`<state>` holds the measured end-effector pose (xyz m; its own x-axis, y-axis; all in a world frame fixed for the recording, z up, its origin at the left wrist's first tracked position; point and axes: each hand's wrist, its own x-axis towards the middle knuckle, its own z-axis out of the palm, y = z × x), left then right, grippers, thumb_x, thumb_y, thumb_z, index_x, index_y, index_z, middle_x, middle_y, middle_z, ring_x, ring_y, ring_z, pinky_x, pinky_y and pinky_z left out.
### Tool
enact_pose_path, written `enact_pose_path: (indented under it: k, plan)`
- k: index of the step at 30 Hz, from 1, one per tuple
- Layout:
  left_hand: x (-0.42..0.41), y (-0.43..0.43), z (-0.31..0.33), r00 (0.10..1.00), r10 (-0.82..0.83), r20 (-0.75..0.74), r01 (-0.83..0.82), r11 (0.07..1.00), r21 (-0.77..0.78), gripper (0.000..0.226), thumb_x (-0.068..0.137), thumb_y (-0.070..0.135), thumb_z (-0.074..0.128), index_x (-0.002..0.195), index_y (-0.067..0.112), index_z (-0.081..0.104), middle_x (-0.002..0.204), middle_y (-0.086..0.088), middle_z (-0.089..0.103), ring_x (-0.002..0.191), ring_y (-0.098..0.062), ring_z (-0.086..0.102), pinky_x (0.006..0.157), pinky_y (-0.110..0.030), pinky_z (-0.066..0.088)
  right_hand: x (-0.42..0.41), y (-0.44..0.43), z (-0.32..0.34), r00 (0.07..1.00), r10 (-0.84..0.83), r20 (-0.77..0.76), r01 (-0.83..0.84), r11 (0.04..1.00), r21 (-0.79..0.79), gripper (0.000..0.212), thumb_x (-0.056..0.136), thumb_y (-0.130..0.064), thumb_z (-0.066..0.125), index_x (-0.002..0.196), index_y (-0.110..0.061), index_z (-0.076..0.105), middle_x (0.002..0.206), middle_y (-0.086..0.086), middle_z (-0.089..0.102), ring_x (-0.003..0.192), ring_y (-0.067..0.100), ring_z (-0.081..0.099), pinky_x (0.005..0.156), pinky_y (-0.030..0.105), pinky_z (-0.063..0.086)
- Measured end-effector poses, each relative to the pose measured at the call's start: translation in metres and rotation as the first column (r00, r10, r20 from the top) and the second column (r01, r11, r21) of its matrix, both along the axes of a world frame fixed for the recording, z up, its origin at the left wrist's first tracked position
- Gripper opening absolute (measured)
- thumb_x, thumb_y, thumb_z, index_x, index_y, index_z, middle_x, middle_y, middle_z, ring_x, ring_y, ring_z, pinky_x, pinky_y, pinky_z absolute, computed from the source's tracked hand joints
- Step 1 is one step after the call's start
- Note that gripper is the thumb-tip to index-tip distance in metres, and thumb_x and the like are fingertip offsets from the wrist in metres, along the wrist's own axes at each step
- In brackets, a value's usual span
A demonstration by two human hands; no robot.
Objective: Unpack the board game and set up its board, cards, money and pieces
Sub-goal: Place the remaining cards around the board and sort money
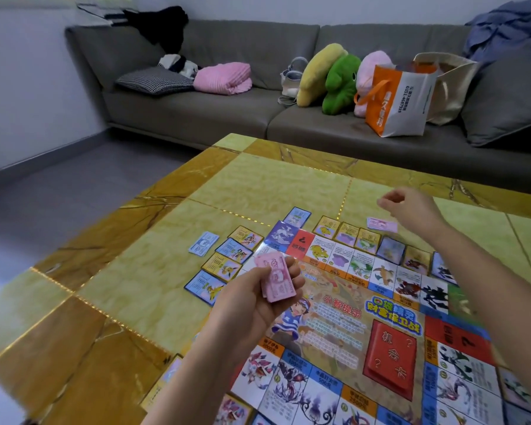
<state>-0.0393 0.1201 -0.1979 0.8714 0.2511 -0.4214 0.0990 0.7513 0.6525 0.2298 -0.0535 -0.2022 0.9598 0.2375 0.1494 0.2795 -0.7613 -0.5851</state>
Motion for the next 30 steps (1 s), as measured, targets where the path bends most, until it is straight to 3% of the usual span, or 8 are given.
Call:
enact_pose_path:
  k: [4,8,11,15,19,24,30]
  plan:
    - [-0.001,0.006,0.000,0.999,0.033,0.035,-0.034,0.999,0.034,0.026,0.100,0.005,0.036,0.104,-0.002,0.061,0.091,-0.015,0.074,0.077,-0.021,0.072,0.072,-0.030,0.059,-0.074,0.034,0.030,0.948,0.300,-0.108,-0.281,0.946,0.160,0.009,0.092,-0.027,0.060,0.095,-0.020,0.064,0.086,-0.005,0.067,0.073,0.006,0.063,0.060,0.014,0.046]
    - [-0.008,0.018,0.003,0.991,0.088,0.104,-0.097,0.992,0.086,0.022,0.095,0.005,0.045,0.105,-0.003,0.063,0.095,-0.016,0.073,0.084,-0.020,0.072,0.076,-0.027,0.059,-0.150,0.063,0.041,0.854,0.504,-0.131,-0.430,0.824,0.370,0.016,0.088,-0.031,0.064,0.087,-0.016,0.068,0.076,0.000,0.069,0.064,0.004,0.063,0.061,0.016,0.050]
    - [-0.011,0.028,0.006,0.969,0.212,0.130,-0.222,0.973,0.063,0.017,0.092,0.003,0.050,0.097,-0.004,0.065,0.088,-0.017,0.072,0.074,-0.018,0.071,0.066,-0.024,0.059,-0.188,0.086,0.036,0.827,0.538,-0.165,-0.416,0.782,0.463,0.018,0.079,-0.037,0.073,0.084,-0.020,0.070,0.072,-0.004,0.069,0.065,0.005,0.063,0.062,0.018,0.052]
    - [-0.014,0.040,0.007,0.925,0.357,0.133,-0.356,0.934,-0.035,0.016,0.090,-0.001,0.053,0.101,-0.009,0.061,0.087,-0.020,0.072,0.077,-0.022,0.071,0.075,-0.029,0.059,-0.206,0.115,0.018,0.849,0.494,-0.189,-0.364,0.805,0.469,0.012,0.078,-0.028,0.076,0.080,-0.022,0.066,0.071,-0.007,0.067,0.064,-0.002,0.061,0.060,0.013,0.047]
    - [-0.015,0.047,0.011,0.887,0.443,0.133,-0.431,0.896,-0.112,0.014,0.093,0.003,0.051,0.097,-0.007,0.059,0.077,-0.015,0.073,0.070,-0.018,0.072,0.068,-0.025,0.059,-0.212,0.134,0.017,0.874,0.453,-0.174,-0.292,0.778,0.556,0.011,0.080,-0.022,0.075,0.077,-0.015,0.067,0.069,-0.002,0.068,0.059,-0.001,0.060,0.057,0.011,0.046]
    - [-0.020,0.066,0.012,0.859,0.502,0.105,-0.463,0.847,-0.260,0.026,0.100,0.011,0.042,0.116,-0.005,0.055,0.114,-0.020,0.066,0.102,-0.026,0.065,0.087,-0.038,0.052,-0.205,0.153,0.023,0.864,0.469,-0.186,-0.271,0.742,0.613,0.005,0.087,-0.015,0.067,0.084,-0.012,0.069,0.073,0.000,0.071,0.063,0.004,0.065,0.062,0.016,0.050]
    - [-0.022,0.085,0.006,0.854,0.519,0.048,-0.501,0.842,-0.200,0.028,0.099,0.012,0.047,0.122,-0.003,0.052,0.119,-0.020,0.064,0.109,-0.030,0.062,0.097,-0.043,0.048,-0.194,0.163,0.030,0.783,0.581,-0.222,-0.404,0.747,0.528,0.009,0.089,-0.012,0.065,0.088,-0.005,0.071,0.071,0.005,0.070,0.060,0.008,0.065,0.060,0.015,0.052]
